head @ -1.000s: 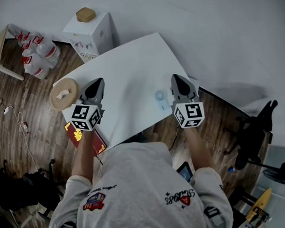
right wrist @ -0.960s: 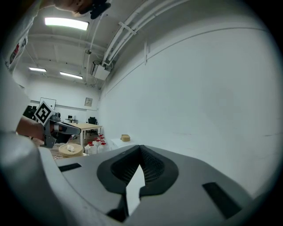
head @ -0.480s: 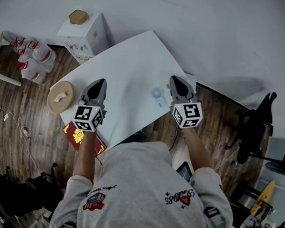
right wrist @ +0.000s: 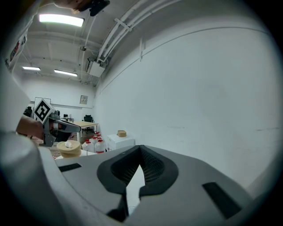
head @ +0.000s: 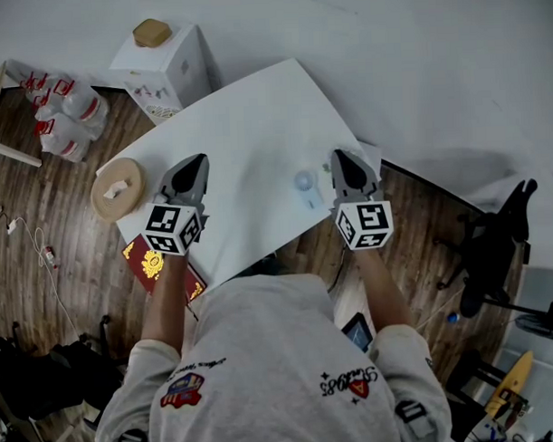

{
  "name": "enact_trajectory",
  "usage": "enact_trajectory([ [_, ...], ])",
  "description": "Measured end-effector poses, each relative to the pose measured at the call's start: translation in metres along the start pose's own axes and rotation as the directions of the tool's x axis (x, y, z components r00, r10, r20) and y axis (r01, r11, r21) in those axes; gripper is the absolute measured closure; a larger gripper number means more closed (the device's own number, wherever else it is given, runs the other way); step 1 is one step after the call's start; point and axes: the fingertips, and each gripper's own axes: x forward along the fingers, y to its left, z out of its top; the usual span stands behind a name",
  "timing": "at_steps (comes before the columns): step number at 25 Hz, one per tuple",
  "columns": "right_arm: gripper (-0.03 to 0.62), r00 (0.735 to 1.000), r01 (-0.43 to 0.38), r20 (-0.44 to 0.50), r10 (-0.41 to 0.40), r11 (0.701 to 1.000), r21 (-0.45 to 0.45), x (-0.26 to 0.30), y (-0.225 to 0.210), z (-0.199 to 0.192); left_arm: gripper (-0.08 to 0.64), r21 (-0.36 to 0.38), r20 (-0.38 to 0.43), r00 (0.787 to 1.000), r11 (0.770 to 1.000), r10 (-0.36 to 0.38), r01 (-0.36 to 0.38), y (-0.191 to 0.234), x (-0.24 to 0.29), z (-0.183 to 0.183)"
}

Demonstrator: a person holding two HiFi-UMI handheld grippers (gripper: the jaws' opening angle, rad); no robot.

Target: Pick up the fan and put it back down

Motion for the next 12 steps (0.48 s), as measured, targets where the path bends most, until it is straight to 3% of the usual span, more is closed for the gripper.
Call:
enact_trajectory([
  [12,0.591,1.0,-0.019,-0.011,0.019,1.0,0.007,0.0081,0.0015,-0.0049,0.555,-0.013,-0.016,1.0,1.0,0.018,-0.019,0.0056,-0.0008,-0.0075],
])
